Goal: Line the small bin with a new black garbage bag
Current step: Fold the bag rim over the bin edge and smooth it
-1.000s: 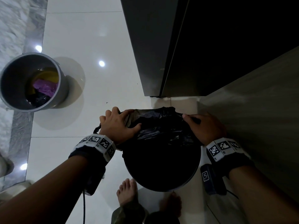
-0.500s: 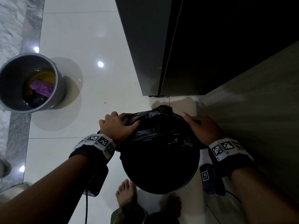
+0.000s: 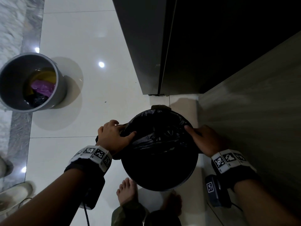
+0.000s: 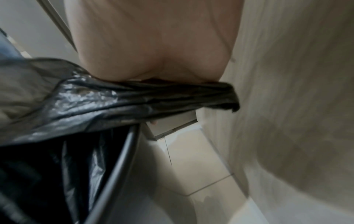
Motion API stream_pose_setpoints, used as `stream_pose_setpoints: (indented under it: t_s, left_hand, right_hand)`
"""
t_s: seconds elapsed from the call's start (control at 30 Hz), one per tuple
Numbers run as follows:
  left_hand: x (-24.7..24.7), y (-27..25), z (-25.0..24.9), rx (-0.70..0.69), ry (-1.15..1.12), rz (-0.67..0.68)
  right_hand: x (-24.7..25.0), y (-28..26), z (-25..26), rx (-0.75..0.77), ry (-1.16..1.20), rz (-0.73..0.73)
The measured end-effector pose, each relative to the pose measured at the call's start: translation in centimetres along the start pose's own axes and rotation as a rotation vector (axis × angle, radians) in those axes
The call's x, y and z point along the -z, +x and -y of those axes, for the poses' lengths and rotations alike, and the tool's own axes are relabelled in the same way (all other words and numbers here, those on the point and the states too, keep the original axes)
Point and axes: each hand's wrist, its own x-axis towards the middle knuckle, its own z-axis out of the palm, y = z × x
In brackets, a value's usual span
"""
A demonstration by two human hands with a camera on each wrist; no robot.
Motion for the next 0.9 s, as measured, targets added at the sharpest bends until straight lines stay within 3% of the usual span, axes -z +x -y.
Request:
stream_pose_setpoints:
  t_s: [0.17, 0.33, 0.57, 0.7, 0.8, 0.9]
  left_hand:
    - [-0.9, -2.4, 1.2, -0.173, -0.059, -0.153]
    - [-2.4, -4.7, 1.6, -0.112, -0.163, -0.268]
    - [-3.4, -6.5, 1.8, -0.148, -0.449, -0.178]
    - [-4.0, -8.0, 1.9, -0.139, -0.456, -0.234]
    - [-4.6, -9.0, 2.5, -0.061, -0.334, -0.319]
    - [-4.9, -9.8, 2.7, -0.106, -0.217, -0.32]
  right_hand:
    - [-1.2, -1.4, -1.2, 0.038, -0.139, -0.136]
    - [-2.4, -3.6, -2.3, 0.128, -0.075, -0.273]
    - [-4.1, -6.6, -3.0, 0.108, 0.252, -0.198]
    - [-5.1, -8.2, -3.0, 0.104, 0.198, -0.247]
    - [-5.7, -9.1, -2.9, 0.086, 0.104, -0.297]
    - [-6.0, -10.0, -2.5, 0.087, 0.05, -0.256]
